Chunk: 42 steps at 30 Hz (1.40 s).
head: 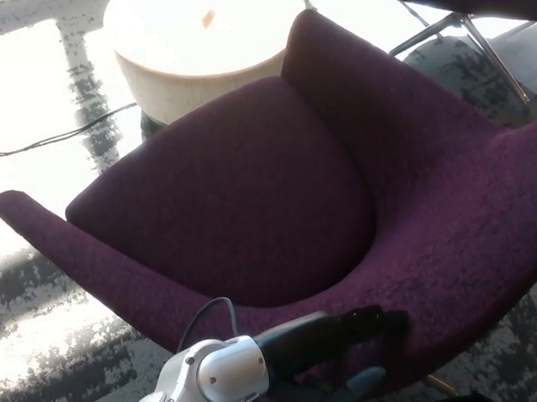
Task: The robot stands in front of a sofa and uses its left hand to push the left side of the sofa
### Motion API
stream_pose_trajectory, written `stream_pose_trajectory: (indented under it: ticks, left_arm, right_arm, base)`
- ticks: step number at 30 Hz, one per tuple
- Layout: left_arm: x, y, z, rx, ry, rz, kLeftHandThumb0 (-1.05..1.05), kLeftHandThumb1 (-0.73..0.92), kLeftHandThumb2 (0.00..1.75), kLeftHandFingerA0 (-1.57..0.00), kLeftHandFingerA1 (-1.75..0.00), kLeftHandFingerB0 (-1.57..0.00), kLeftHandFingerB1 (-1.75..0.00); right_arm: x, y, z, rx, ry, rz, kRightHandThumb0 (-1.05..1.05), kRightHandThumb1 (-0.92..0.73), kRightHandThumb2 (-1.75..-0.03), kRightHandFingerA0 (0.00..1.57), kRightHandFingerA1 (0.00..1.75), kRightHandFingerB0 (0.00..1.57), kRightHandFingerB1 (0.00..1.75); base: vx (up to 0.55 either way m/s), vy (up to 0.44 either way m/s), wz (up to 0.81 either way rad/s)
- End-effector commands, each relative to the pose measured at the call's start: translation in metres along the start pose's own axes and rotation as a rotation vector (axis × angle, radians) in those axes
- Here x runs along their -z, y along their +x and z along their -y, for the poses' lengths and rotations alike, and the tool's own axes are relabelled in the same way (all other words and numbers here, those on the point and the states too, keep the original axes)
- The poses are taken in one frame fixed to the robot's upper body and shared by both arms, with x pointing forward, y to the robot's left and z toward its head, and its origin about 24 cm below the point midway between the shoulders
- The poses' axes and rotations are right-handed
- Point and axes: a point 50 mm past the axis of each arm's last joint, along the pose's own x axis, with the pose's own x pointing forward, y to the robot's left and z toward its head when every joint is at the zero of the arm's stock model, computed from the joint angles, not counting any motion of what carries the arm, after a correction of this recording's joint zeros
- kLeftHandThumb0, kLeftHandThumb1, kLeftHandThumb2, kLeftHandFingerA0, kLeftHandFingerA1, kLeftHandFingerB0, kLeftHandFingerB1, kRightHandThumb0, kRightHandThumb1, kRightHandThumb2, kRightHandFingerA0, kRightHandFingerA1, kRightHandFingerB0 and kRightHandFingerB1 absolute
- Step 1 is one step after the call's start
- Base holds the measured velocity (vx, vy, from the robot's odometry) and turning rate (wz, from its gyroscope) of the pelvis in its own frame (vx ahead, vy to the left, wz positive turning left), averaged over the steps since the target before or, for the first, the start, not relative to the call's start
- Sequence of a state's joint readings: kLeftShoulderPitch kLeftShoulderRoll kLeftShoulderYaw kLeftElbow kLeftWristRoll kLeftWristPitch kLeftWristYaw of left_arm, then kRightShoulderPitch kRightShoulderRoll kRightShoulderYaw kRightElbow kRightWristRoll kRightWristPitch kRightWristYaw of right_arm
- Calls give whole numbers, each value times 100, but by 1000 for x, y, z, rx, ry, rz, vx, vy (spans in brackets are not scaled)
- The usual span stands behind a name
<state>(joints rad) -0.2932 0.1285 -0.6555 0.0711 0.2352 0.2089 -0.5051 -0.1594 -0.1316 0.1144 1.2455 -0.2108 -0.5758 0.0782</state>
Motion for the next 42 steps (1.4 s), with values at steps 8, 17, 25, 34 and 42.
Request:
stream_pose_trajectory:
  ticks: [8, 17, 25, 34, 42]
  left_arm:
    - [-9, 11, 32, 172, -28, 31, -85, 84, 126, 0, -17, -3, -17]
    - [3, 0, 27, 147, -36, 0, -83, 86, 125, 0, -17, -1, -17]
    - [21, -16, 8, 89, -63, -16, -86, 87, 124, 0, -14, -1, -15]
    - [54, -53, -23, -16, -101, -93, -86, 85, 124, 0, -14, 0, -14]
    - [76, -79, -33, -69, -152, -140, -86, 84, 123, 0, -15, -1, -16]
  right_arm:
    - [3, -2, 6, -8, -26, -8, -64, -38, -122, 10, 76, 0, 70]
    - [2, -1, 8, 9, -26, -21, -105, -90, -80, 28, 110, 17, 102]
    - [1, 1, 6, 18, 51, -24, -105, -83, -83, 29, 120, 25, 113]
    - [-1, 2, 6, 11, 59, -15, -105, -84, -83, 25, 123, 24, 116]
    - [1, 1, 5, 9, 61, -17, -105, -84, -84, 25, 123, 23, 115]
  base:
    - [0, 0, 0]
    - [0, 0, 0]
    - [0, 0, 0]
    - [0, 0, 0]
    - [0, 0, 0]
